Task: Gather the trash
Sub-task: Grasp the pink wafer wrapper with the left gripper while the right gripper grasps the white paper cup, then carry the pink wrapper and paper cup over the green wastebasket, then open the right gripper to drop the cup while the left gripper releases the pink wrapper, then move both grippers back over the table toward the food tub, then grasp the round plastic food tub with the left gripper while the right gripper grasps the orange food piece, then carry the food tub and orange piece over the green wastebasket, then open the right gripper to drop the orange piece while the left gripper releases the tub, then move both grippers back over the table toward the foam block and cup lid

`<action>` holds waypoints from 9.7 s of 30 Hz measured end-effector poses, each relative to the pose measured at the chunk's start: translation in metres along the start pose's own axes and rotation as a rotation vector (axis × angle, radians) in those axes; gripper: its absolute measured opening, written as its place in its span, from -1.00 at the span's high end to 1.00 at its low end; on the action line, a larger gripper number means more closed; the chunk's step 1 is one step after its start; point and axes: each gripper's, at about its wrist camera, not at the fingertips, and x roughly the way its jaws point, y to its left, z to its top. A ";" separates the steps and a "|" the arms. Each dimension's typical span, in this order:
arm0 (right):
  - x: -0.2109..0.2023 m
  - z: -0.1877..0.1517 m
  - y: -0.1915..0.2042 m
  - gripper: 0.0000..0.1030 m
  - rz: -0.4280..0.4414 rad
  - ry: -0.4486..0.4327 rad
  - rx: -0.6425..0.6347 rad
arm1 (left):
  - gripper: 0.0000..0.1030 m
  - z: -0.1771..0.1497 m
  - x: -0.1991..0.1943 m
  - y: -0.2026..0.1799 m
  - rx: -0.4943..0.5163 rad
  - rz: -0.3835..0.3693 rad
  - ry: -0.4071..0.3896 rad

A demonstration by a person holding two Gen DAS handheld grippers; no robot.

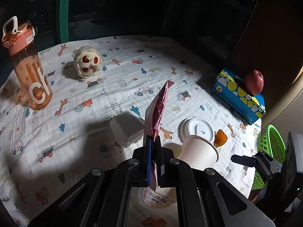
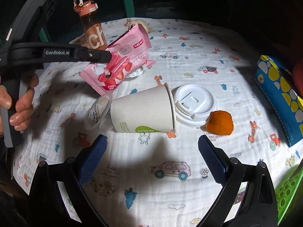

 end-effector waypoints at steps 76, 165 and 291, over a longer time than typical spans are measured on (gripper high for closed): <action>-0.263 -0.220 -0.228 -0.67 -0.364 -0.226 0.711 | 0.91 -0.045 -0.014 -0.376 0.443 -0.470 0.065; 0.021 -0.006 -0.106 -0.32 -0.090 0.004 0.304 | -0.86 -0.068 0.023 -0.034 0.046 0.108 0.111; -0.209 -0.157 -0.184 -0.53 -0.271 -0.206 0.563 | -0.51 -0.031 0.007 -0.221 0.192 -0.045 0.046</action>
